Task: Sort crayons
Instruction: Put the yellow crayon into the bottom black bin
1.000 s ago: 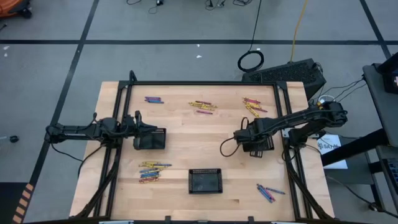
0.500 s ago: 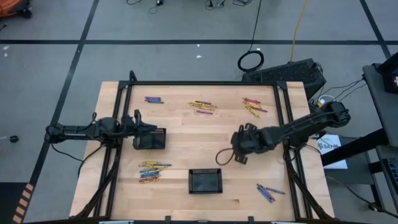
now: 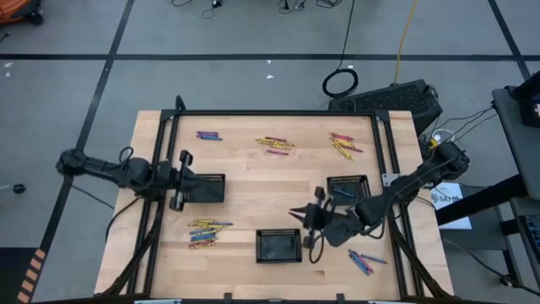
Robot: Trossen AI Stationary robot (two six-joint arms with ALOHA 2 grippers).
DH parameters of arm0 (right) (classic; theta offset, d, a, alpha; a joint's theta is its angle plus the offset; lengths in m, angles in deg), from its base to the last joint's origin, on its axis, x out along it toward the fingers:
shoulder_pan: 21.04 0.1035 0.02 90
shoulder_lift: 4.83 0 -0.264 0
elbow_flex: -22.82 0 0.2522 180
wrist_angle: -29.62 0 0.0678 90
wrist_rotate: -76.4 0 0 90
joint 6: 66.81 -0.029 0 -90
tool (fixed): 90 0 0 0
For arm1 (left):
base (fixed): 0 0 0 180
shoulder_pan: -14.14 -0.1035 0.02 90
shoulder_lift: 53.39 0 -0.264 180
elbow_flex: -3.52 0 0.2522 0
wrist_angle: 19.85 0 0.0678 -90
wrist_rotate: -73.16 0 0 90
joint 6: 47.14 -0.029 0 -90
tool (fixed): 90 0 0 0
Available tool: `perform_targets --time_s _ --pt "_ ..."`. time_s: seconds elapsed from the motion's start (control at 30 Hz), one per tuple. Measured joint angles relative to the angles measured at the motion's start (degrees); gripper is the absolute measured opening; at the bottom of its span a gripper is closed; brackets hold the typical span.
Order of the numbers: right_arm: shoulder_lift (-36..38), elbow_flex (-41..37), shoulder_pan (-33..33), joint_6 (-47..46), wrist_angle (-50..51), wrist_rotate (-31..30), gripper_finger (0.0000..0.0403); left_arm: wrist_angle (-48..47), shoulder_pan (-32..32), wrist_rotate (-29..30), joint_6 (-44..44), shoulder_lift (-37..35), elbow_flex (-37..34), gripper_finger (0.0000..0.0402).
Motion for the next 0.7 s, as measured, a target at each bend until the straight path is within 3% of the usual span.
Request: perform_targets --time_s 0.17,0.37,0.5,0.6,0.7 --pt "-4.02 0.00 0.09 0.64 -4.83 -1.33 0.0013 -3.23 11.86 9.60 -1.36 16.57 9.04 0.0000" --pt "-7.42 0.00 0.09 1.07 -7.94 -1.25 0.0013 -23.38 25.70 18.48 10.42 35.60 24.35 0.0000" --pt "-8.74 0.00 0.10 1.54 -8.76 -1.16 0.0013 -39.19 32.68 17.95 27.98 45.78 33.49 0.0000" --pt "-9.28 -0.02 0.13 1.56 -9.29 -1.18 0.0013 -47.63 36.24 11.47 44.12 51.57 37.38 0.0000" --pt "-9.33 -0.02 0.13 1.57 -10.30 -1.14 0.0013 -49.82 39.43 3.83 57.55 55.77 37.25 0.0000"
